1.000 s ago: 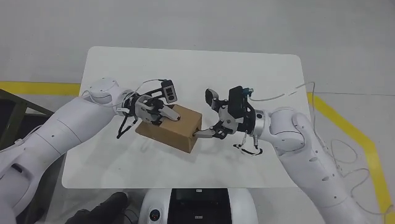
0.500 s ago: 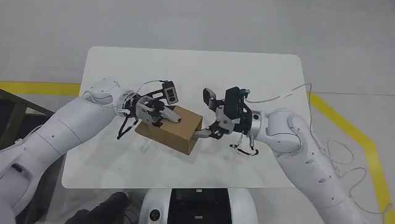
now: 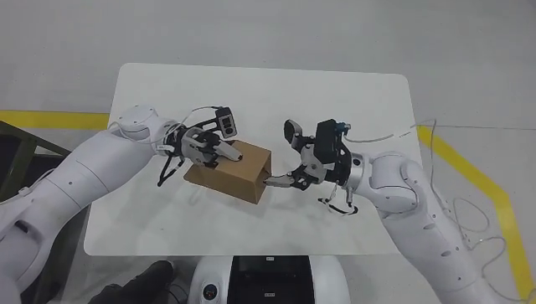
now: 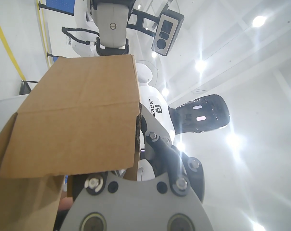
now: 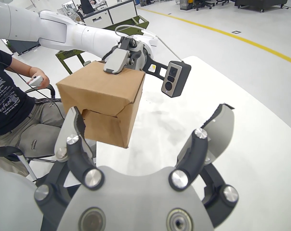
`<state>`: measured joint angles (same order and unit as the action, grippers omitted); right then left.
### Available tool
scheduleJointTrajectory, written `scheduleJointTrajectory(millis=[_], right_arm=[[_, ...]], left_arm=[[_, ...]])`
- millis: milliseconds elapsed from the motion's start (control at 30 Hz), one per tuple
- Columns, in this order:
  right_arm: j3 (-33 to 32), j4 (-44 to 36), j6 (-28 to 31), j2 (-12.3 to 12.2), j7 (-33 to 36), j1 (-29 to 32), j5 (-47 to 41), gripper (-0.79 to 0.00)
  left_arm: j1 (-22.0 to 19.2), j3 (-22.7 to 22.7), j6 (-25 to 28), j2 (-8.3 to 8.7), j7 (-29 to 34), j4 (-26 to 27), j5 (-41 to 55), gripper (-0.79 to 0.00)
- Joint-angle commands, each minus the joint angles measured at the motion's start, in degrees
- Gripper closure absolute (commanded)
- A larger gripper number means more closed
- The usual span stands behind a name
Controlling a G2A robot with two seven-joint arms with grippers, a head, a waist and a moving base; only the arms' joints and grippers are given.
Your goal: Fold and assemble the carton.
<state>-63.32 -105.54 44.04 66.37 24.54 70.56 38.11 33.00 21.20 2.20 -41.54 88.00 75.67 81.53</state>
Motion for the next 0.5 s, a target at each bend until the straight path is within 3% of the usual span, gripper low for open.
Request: scheduleJointTrajectory(millis=[0, 167, 467], right_arm=[[-1.3, -0.8, 0.1, -0.3, 0.3, 1.0, -0.5, -0.785], [-3.6, -2.5, 1.6, -1.1, 1.1, 3.2, -2.2, -0.785], [-4.1, -2.9, 4.9, -2.0, 3.9, 4.4, -5.1, -0.785]], left_arm=[[-0.4, -0.2, 0.4, 0.08, 0.0, -0.7, -1.7, 0.000], [-2.1, -1.0, 2.8, 0.37, 0.0, -3.1, -7.1, 0.000], [-8.7, -1.9, 5.8, 0.82, 0.0, -5.8, -26.4, 0.000]])
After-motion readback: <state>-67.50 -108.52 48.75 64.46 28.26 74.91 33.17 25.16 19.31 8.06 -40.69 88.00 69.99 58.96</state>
